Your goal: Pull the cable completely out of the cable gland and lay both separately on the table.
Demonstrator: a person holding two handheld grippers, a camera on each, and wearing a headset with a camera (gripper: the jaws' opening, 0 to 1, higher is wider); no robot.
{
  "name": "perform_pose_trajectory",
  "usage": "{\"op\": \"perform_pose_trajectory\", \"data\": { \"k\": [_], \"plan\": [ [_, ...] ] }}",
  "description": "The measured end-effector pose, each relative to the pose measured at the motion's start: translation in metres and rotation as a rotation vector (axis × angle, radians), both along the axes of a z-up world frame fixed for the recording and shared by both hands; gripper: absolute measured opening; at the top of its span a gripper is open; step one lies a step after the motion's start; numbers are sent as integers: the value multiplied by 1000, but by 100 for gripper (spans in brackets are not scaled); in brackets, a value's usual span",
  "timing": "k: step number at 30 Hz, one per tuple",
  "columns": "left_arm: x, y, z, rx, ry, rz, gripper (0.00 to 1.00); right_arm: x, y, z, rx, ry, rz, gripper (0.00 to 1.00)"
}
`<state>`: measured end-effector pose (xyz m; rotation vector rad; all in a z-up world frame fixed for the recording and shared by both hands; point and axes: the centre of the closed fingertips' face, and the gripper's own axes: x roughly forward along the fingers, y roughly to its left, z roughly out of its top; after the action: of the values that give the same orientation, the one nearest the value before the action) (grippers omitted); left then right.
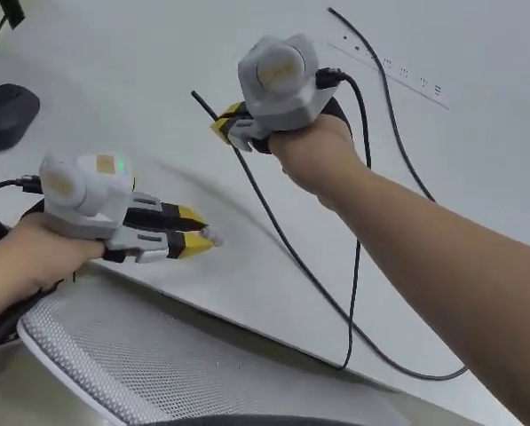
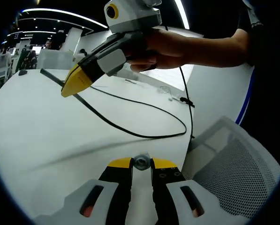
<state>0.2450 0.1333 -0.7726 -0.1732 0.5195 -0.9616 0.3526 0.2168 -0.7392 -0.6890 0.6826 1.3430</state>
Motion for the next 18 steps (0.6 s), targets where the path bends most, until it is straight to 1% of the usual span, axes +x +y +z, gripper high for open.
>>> {"op": "perform_pose_trajectory", "data": {
  "k": [3, 5, 6, 8, 11, 13, 15, 18],
  "plan": [
    [3, 1, -5, 4, 2, 7, 15, -3, 10, -12, -11, 1, 26, 0],
    [4, 1, -8, 6, 2, 9, 15, -4, 12, -18, -30, -3, 44, 0],
    [4, 1, -9, 11, 4, 8, 15, -7, 15, -22, -40, 1, 56, 0],
    [5, 1, -14, 19, 6, 7, 15, -11, 22, -28, -33, 14, 76, 0],
    [5, 2, -19, 22, 13, 14, 15, -16, 27, -41, -61, 16, 113, 0],
    [5, 3, -20, 19, 17, 19, 15, -20, 30, -47, -75, 46, 102, 0],
    [5, 4, -23, 19, 21, 27, 15, -25, 36, -51, -85, 34, 127, 0],
    [6, 5, -24, 18, 21, 33, 15, -28, 40, -59, -96, 42, 137, 0]
  ]
}}
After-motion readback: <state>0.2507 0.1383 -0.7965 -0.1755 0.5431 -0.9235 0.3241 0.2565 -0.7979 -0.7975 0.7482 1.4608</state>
